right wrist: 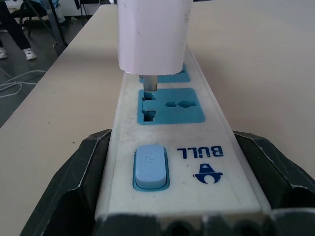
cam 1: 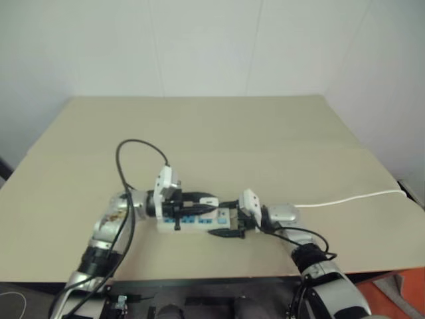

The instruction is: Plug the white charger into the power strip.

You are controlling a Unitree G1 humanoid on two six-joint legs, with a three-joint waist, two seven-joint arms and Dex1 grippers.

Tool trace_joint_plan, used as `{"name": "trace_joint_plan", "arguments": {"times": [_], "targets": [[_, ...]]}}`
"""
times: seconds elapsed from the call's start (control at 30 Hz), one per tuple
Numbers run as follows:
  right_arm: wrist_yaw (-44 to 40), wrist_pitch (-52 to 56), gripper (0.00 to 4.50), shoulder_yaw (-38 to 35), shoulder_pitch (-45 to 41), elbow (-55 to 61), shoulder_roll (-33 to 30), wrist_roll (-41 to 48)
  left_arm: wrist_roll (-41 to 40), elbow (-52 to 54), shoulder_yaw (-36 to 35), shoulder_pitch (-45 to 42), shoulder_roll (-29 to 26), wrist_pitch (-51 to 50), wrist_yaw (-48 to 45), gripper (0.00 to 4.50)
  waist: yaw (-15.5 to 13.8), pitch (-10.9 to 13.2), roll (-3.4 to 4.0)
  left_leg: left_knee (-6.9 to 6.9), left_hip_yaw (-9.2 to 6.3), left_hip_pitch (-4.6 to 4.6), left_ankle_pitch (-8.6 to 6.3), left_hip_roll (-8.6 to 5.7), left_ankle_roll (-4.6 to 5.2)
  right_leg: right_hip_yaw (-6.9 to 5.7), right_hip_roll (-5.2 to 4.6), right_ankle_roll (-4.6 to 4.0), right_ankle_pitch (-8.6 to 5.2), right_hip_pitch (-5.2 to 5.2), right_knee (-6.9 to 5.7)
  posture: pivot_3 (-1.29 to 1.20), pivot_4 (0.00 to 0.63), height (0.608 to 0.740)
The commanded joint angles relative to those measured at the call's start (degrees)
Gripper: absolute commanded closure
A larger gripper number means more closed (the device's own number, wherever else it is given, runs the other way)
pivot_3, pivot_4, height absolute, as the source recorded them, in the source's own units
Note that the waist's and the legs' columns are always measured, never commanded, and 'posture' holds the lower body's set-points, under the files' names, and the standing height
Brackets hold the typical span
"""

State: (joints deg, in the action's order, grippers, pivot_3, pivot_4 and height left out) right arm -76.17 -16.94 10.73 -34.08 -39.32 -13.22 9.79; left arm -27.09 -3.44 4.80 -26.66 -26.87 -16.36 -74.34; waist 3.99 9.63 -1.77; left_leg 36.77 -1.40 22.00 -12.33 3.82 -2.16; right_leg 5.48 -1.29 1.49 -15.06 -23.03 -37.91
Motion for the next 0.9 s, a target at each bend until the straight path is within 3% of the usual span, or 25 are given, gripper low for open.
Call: {"name": "trace_joint_plan", "arguments": {"times": [0.03, 0.9], "targets": [[-0.6, 1.2, 1.10, 1.1, 1.3, 0.1, -0.7, -0.9, 0.0, 0.1, -0.2, 0.1, -0.4, 1.1, -0.4, 3.49, 0.0, 0.0, 0.00, 0.00, 0.00, 0.00, 0.00, 0.00, 0.00, 0.00, 0.00, 0.00, 0.00, 0.00, 0.00, 0.00, 0.150, 0.740], [-0.3, 1.5, 1.10, 1.0, 1.4, 0.5, -0.8, -0.8, 1.6, -6.1, 1.2, -1.2, 0.1, 6.2, -4.0, 3.49, 0.0, 0.0, 0.00, -0.02, 0.00, 0.00, 0.00, 0.00, 0.00, -0.01, 0.00, 0.16, -0.09, 0.01, 0.04, 0.00, 0.150, 0.740]]}}
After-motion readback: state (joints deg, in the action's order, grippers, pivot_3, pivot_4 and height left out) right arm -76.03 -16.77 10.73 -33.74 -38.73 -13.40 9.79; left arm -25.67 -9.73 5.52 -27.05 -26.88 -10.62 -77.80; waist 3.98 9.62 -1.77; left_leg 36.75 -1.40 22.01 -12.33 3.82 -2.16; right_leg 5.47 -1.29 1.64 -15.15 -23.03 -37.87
